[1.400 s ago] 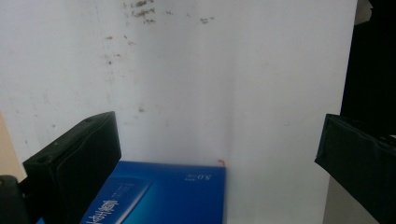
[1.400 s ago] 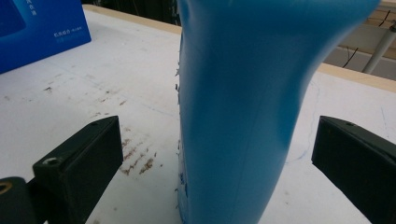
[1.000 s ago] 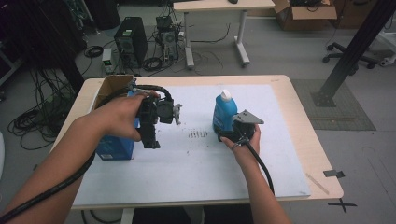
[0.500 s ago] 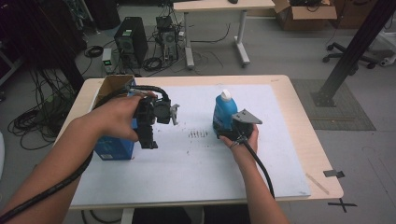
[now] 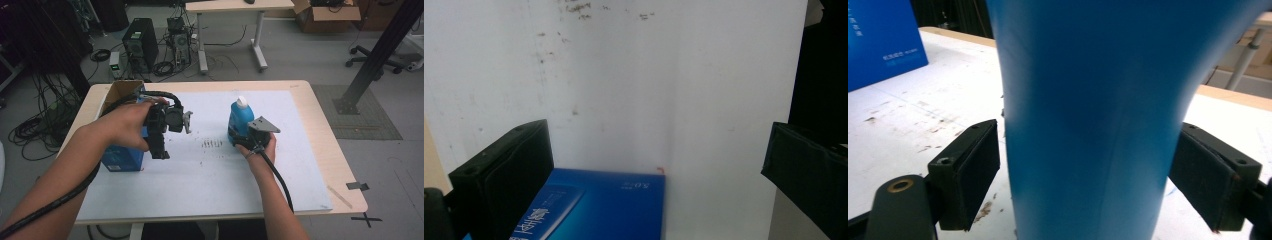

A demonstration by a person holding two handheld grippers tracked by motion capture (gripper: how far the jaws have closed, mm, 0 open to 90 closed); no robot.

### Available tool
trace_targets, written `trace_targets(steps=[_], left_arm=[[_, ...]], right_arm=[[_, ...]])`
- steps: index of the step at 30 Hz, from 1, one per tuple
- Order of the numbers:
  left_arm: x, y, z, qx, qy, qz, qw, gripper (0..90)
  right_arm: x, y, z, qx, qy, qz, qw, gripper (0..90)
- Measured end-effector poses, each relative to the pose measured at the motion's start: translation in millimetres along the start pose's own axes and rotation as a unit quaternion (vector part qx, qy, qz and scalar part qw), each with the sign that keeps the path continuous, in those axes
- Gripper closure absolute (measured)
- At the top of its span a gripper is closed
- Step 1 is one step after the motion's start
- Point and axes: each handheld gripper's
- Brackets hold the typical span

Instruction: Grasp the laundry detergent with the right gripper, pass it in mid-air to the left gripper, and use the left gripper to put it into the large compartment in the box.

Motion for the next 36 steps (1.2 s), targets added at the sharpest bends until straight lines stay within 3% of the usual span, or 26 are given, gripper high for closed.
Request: trace_targets(steps=[19, 24, 36], left_arm=[[-0.4, -2.7, -0.1, -0.005, -0.004, 0.002, 1.0, 0.2], [0.2, -1.6, -0.8, -0.003, -0.002, 0.004, 1.0, 0.2], [1.2, 0.7, 0.6, -0.001, -0.002, 0.007, 1.0, 0.2]], right_arm=[[-3.2, -5.4, -1.2, 0.002, 0.014, -0.01, 0.9998, 31.6], [-3.6, -6.1, -2.9, 0.003, 0.017, -0.007, 0.9998, 38.5], [-4.1, -6.4, -2.9, 0.005, 0.002, -0.003, 1.0, 43.6]])
Point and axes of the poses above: each handheld gripper's, and its own axes: y roughly backward along the jaws, x roughly out of its top, z roughly to its right, and after that the axes turned 13 degrees about z, right-handed
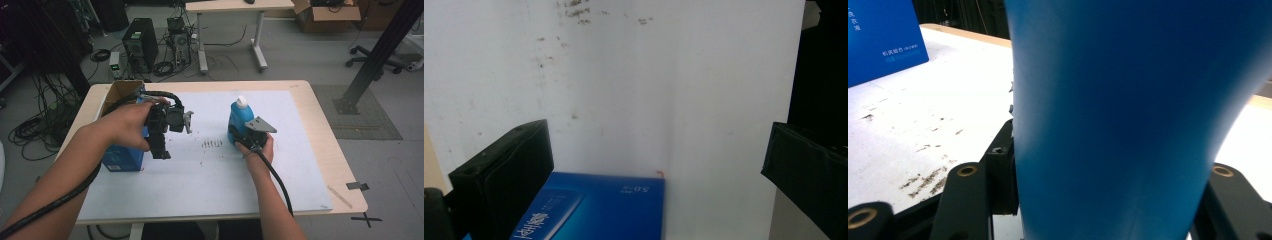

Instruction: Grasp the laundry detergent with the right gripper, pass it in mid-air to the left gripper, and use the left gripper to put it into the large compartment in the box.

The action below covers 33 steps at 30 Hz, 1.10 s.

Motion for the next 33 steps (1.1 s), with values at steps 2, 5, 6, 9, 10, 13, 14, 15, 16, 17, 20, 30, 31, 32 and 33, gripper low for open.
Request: trace_targets(steps=[2, 5, 6, 9, 10, 13, 14, 15, 16, 17, 20, 30, 31, 32, 33], left_arm=[[0.2, 0.1, 0.6, 0.0, 0.0, -0.001, 1.0, 0.2], [0.3, 0.4, 1.1, 0.0, 0.0, -0.001, 1.0, 0.2], [0.4, 0.6, 1.2, 0.0, 0.0, -0.001, 1.0, 0.2], [0.9, 0.4, 1.0, -0.001, 0.0, -0.001, 1.0, 0.2], [1.0, 0.1, 0.9, 0.0, 0.0, 0.001, 1.0, 0.2], [2.1, -0.2, 0.1, -0.001, 0.001, 0.0, 1.0, 0.2], [2.6, -0.2, -0.2, 0.0, 0.0, 0.001, 1.0, 0.2], [2.9, -0.1, -0.3, 0.0, 0.0, 0.002, 1.0, 0.2], [3.5, 0.2, -0.8, 0.0, -0.002, 0.003, 1.0, 0.2], [4.1, 0.8, -0.9, 0.0, -0.001, 0.003, 1.0, 0.2], [5.2, 1.8, -2.0, 0.002, -0.001, 0.005, 1.0, 0.2], [8.6, 4.4, -3.6, 0.004, -0.002, 0.01, 0.9999, 0.2], [8.6, 4.5, -3.9, 0.004, -0.002, 0.01, 0.9999, 0.2], [8.5, 4.7, -4.5, 0.004, -0.001, 0.01, 0.9999, 0.2], [8.5, 4.9, -4.7, 0.005, 0.001, 0.011, 0.9999, 0.2]], right_arm=[[0.2, 0.1, 0.5, 0.001, -0.001, 0.0, 1.0, 44.3], [0.2, 0.4, 1.2, 0.003, -0.004, 0.001, 1.0, 44.8], [0.4, 0.4, 1.3, 0.003, -0.005, 0.0, 1.0, 44.9], [1.5, 1.8, 3.4, 0.007, -0.017, 0.0, 0.9998, 44.7], [3.2, 3.4, 4.6, 0.01, -0.023, 0.003, 0.9997, 44.7], [11.9, 7.5, 5.3, 0.017, -0.013, 0.014, 0.9997, 44.8], [15.2, 9.0, 5.9, 0.02, -0.009, 0.017, 0.9996, 44.8], [18.4, 10.3, 6.7, 0.022, -0.008, 0.017, 0.9996, 44.8], [20.7, 11.4, 7.4, 0.025, -0.005, 0.018, 0.9995, 44.8], [23.6, 12.8, 8.5, 0.03, -0.002, 0.019, 0.9994, 44.8], [32.3, 18.1, 12.3, 0.046, -0.011, 0.022, 0.9986, 44.8], [53.2, 34.6, 18.9, 0.108, -0.002, 0.023, 0.9939, 45.0], [55.4, 36.7, 19.2, 0.122, 0.002, 0.021, 0.9924, 45.0], [56.7, 37.8, 19.1, 0.127, 0.003, 0.02, 0.9916, 45.0], [58.7, 40.0, 19.2, 0.136, 0.006, 0.018, 0.9906, 45.0]])
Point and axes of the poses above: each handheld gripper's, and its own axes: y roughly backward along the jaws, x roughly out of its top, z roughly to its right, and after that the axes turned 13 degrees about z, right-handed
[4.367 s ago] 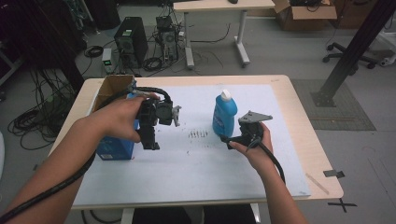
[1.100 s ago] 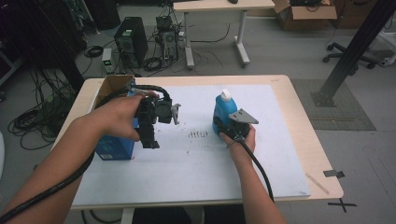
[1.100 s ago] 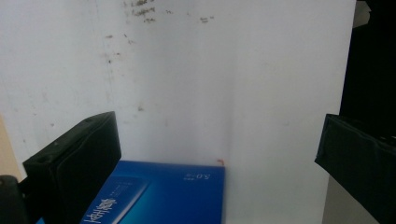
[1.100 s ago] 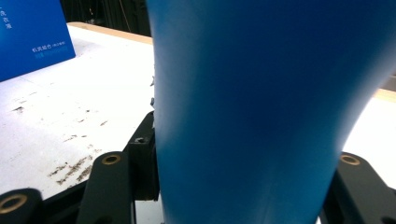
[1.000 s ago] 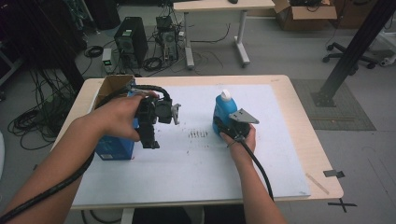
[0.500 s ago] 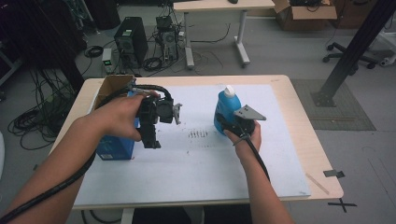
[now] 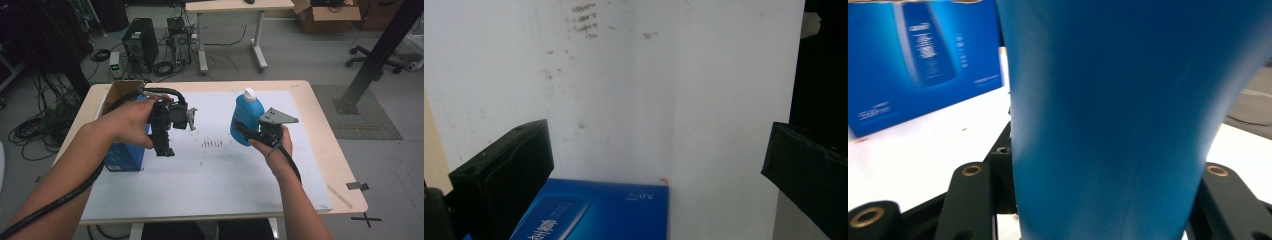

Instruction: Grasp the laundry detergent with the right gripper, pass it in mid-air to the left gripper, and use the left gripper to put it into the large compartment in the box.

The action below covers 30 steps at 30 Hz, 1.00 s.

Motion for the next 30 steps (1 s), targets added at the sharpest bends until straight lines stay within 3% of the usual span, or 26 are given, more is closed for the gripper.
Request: trace_targets(steps=[3, 10, 18, 23, 30], left_arm=[[0.7, 1.2, -0.8, 0.001, 0.001, 0.001, 1.0, 0.2], [5.2, 5.8, 0.1, 0.001, -0.003, 0.006, 1.0, 0.2], [9.8, 8.4, 1.0, -0.003, -0.009, 0.01, 0.9999, 0.2], [12.1, 11.1, 1.5, -0.003, -0.009, 0.008, 0.9999, 0.2], [15.3, 12.7, 2.1, -0.009, -0.009, 0.006, 0.9999, 0.2]], right_arm=[[2.7, 3.4, -0.7, 0.013, 0.005, -0.004, 0.9999, 45.1], [6.8, 10.9, -6.4, 0.086, 0.03, -0.015, 0.9957, 45.0], [7.1, 11.5, -18.1, 0.161, 0.048, -0.031, 0.9853, 45.1], [2.3, 7.5, -28.0, 0.206, 0.06, -0.043, 0.9758, 45.1], [-4.9, 0.4, -38.6, 0.249, 0.062, -0.046, 0.9655, 45.1]])
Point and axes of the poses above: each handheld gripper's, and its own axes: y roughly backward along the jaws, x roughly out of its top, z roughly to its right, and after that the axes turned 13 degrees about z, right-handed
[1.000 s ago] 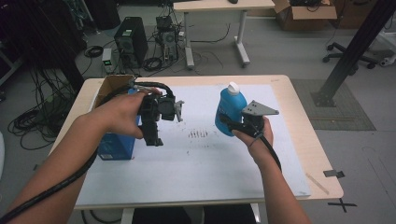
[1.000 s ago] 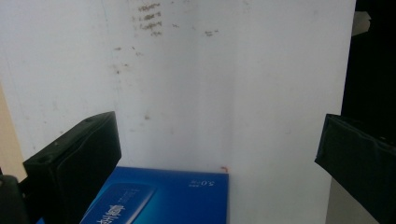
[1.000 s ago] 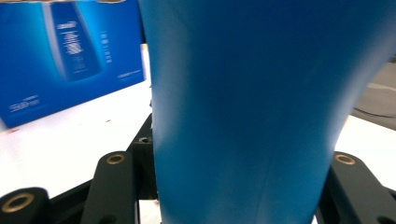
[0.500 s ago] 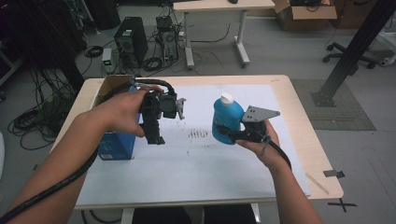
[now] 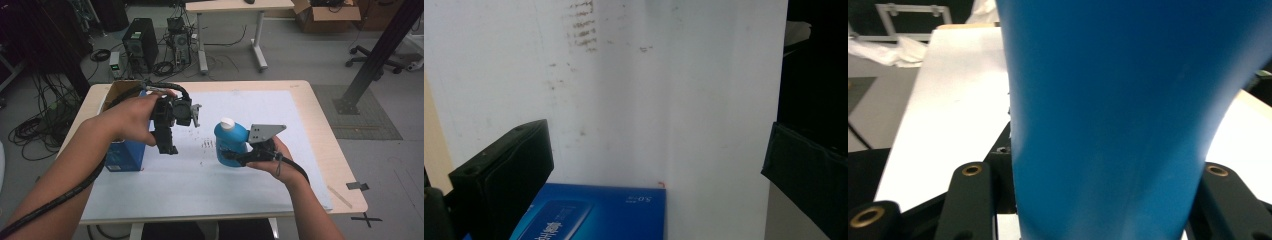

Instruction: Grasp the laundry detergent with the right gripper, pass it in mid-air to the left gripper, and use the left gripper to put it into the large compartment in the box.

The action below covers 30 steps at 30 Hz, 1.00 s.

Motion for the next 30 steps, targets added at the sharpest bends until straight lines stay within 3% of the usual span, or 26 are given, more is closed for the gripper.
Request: trace_targets(steps=[4, 14, 30], left_arm=[[2.8, -0.4, 0.1, -0.003, -0.001, -0.003, 1.0, 0.2], [10.7, -3.6, 1.7, -0.012, -0.007, -0.007, 0.9999, 0.2], [13.2, -10.2, 5.4, -0.019, -0.011, -0.013, 0.9997, 0.2]], right_arm=[[-1.2, -6.6, -2.7, 0.023, 0.002, 0.0, 0.9997, 45.1], [-6.2, -21.8, -6.4, 0.057, 0.0, 0.001, 0.9984, 45.2], [-7.1, -48.1, -15.9, 0.08, 0.003, 0.012, 0.9967, 45.1]])
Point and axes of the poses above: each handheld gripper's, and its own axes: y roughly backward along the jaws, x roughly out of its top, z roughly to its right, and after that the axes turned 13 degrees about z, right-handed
